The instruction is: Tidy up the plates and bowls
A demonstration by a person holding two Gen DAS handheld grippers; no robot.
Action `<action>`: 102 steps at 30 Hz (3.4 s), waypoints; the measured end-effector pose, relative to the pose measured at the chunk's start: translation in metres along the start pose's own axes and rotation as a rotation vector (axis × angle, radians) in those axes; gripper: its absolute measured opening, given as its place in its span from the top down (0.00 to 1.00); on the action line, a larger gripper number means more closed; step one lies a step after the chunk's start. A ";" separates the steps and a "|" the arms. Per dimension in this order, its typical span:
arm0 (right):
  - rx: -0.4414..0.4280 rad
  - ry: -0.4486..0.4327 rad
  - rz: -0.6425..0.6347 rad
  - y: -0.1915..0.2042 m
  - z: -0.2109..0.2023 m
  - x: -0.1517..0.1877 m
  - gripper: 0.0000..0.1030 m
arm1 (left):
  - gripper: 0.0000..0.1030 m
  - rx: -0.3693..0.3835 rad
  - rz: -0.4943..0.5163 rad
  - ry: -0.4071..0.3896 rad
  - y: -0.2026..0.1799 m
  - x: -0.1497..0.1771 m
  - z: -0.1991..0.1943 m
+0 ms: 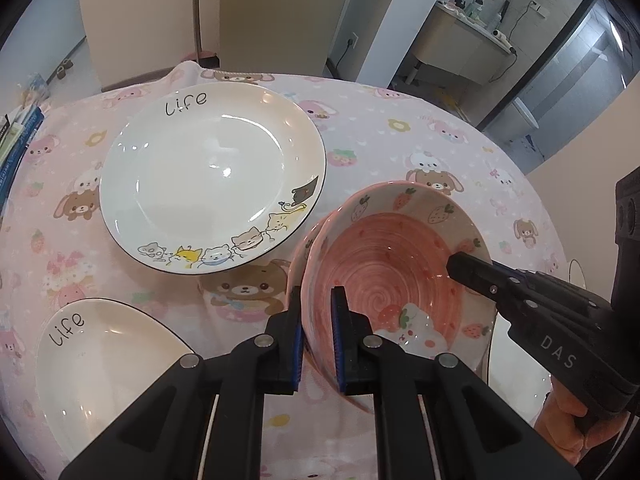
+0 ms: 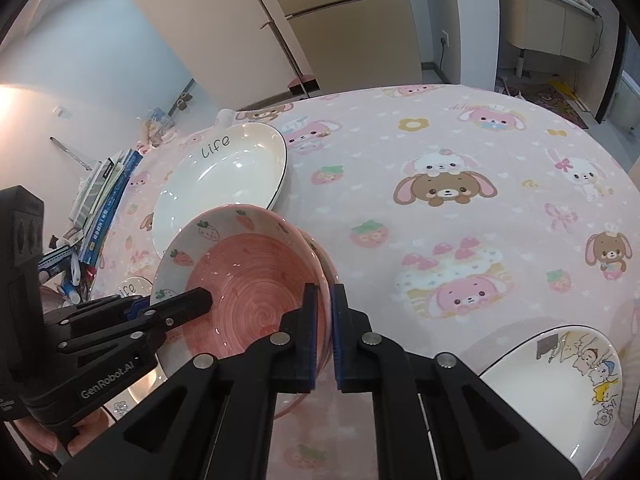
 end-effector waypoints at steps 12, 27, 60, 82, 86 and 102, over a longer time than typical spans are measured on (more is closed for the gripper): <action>0.004 0.008 0.006 -0.002 0.000 0.001 0.95 | 0.89 -0.002 -0.001 -0.012 0.002 0.002 -0.003; 0.015 -0.005 0.005 -0.002 -0.009 0.000 0.96 | 0.88 -0.037 -0.006 -0.041 0.009 0.010 -0.022; -0.014 -0.237 -0.020 -0.014 -0.192 0.063 0.52 | 0.18 0.037 0.146 -0.378 -0.081 0.074 -0.188; 0.130 -0.267 0.162 -0.151 -0.233 0.104 0.52 | 0.18 0.185 0.284 -0.260 -0.190 0.088 -0.127; 0.165 -0.248 0.235 -0.191 -0.228 0.108 0.52 | 0.18 0.194 0.282 -0.207 -0.209 0.072 -0.093; 0.250 -0.143 0.377 -0.291 -0.186 0.105 0.52 | 0.18 0.254 0.400 0.006 -0.308 0.031 0.024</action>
Point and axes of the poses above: each gripper's, at about its wrist camera, not at the fingertips, and z roughly the way its jaws point, y to its left, x to its underside, the point moved 2 cm from there along z, roughly the way its jaws point, and after that the axes turned 1 degree about y, right-handed, at the moved point
